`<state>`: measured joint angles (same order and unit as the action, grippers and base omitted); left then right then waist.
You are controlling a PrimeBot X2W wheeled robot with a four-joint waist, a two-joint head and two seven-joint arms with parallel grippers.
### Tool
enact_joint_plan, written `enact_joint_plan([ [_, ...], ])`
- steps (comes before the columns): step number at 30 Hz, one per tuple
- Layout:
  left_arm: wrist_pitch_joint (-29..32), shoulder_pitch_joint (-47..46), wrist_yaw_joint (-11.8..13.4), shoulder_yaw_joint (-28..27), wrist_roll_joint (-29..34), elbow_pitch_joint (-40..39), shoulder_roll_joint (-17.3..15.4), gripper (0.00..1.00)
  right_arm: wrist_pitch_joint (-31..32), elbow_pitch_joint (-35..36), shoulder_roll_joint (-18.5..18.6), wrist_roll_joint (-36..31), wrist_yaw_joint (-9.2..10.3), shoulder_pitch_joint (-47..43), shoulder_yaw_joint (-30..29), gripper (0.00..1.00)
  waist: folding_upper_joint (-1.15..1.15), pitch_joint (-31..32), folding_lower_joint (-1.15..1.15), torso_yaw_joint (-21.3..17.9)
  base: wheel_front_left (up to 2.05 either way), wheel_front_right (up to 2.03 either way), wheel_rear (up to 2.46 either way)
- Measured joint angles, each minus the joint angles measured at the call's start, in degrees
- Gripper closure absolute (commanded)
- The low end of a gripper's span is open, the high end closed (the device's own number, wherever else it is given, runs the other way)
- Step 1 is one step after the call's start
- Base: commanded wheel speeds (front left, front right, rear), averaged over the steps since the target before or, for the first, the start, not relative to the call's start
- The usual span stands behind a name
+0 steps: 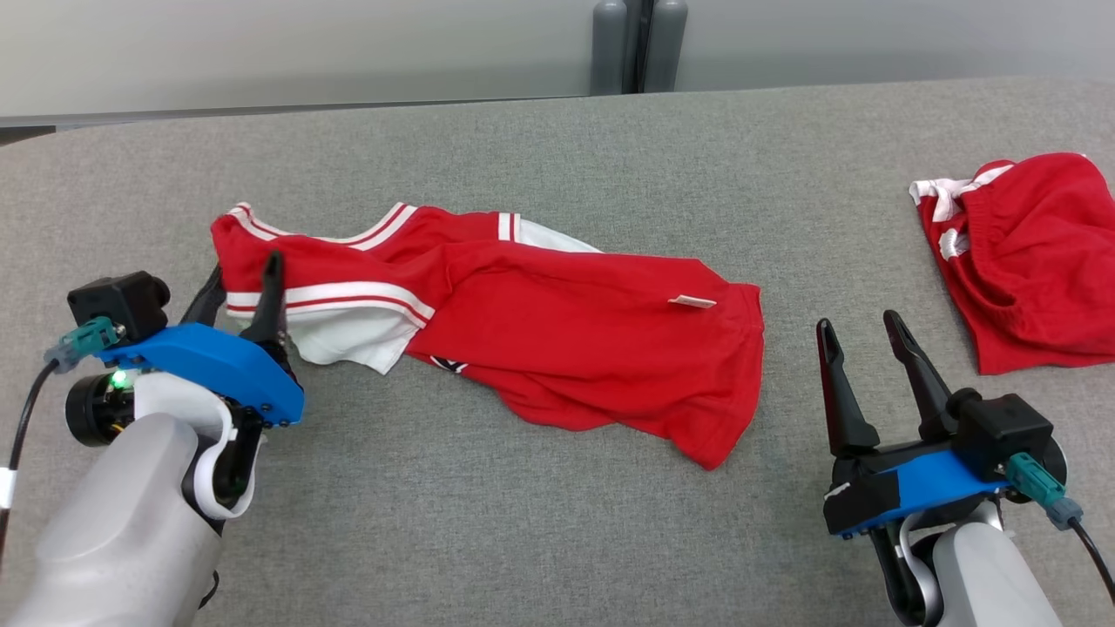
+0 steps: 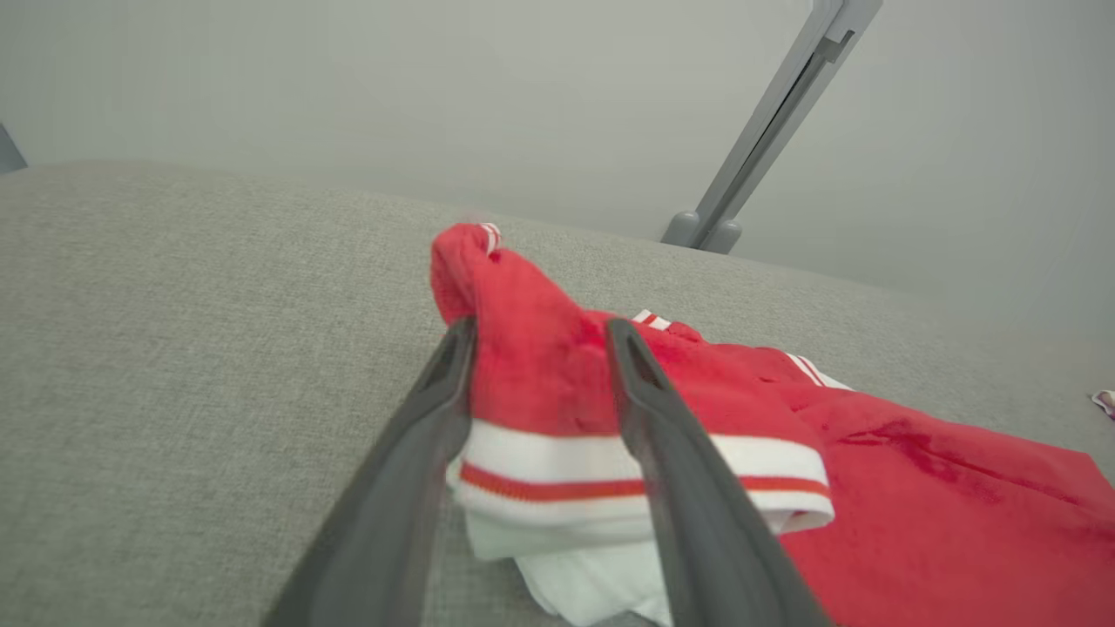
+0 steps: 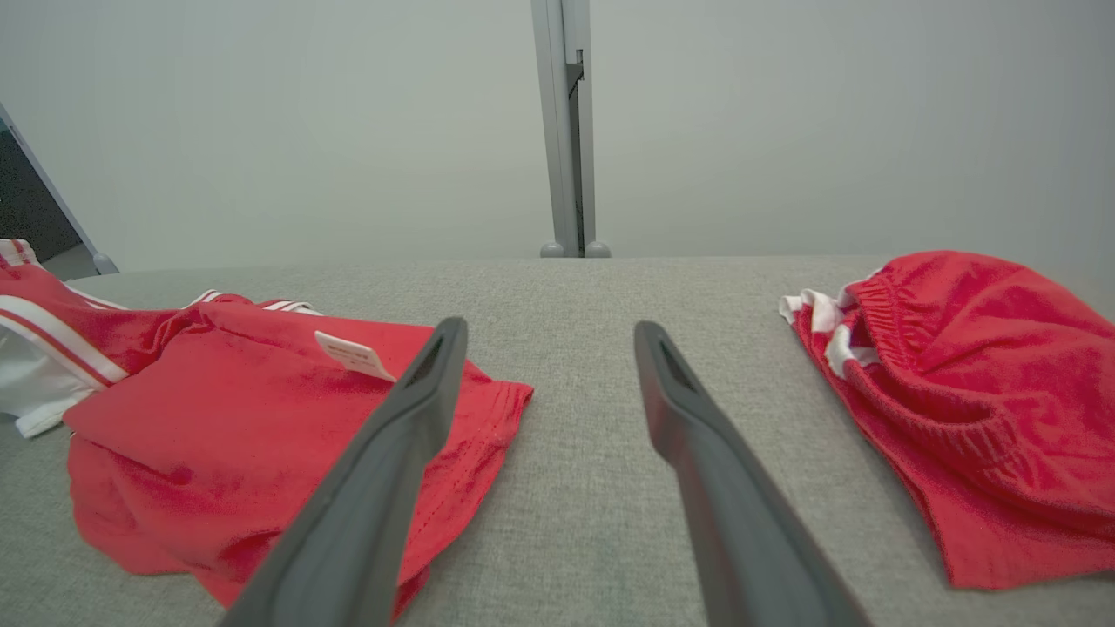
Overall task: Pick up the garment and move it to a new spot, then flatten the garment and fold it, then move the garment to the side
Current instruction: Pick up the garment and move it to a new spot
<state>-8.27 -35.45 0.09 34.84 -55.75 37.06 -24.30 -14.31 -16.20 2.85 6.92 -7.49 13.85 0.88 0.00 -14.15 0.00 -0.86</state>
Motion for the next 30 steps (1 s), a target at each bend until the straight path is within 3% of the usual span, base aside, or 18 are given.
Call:
enact_joint_plan([
  [6, -3.6, -1.5, -2.1, 1.1, 2.0, 3.2, 1.2, 0.0, -0.2, -1.1, 0.0, -0.5, 0.0, 0.0, 0.2, 0.0, 0.0, 1.8, 0.0, 0.4, 0.0, 0.0, 0.0],
  [12, -6.1, -1.7, -2.4, 1.3, 4.9, 2.4, 1.4, 0.0, -0.3, -1.8, 0.0, -1.3, 0.0, -0.2, 0.0, 0.0, 0.0, 5.2, 0.0, 1.5, 0.0, 0.0, 0.0],
  [19, -6.7, 6.5, 0.5, -2.1, 8.6, -5.2, 2.1, 0.0, -0.4, -2.3, 0.0, -1.3, 0.0, -2.3, 0.6, 0.0, 0.0, 9.1, -0.01, 2.5, 0.0, 0.0, 0.0],
  [24, -6.7, 17.0, 3.8, -7.3, 13.2, -13.8, 3.7, 0.0, -0.4, -2.6, 0.0, -1.3, 0.0, -4.3, 2.4, 0.0, 0.0, 10.7, -0.01, 2.7, 0.0, 0.0, 0.0],
  [30, -6.7, 28.0, 6.0, -11.0, 18.5, -20.0, 6.4, 0.0, -0.5, -2.2, 0.0, -1.3, 0.0, -7.0, 3.5, 0.0, 0.0, 12.1, -0.01, 2.8, 0.0, 0.0, 0.0],
])
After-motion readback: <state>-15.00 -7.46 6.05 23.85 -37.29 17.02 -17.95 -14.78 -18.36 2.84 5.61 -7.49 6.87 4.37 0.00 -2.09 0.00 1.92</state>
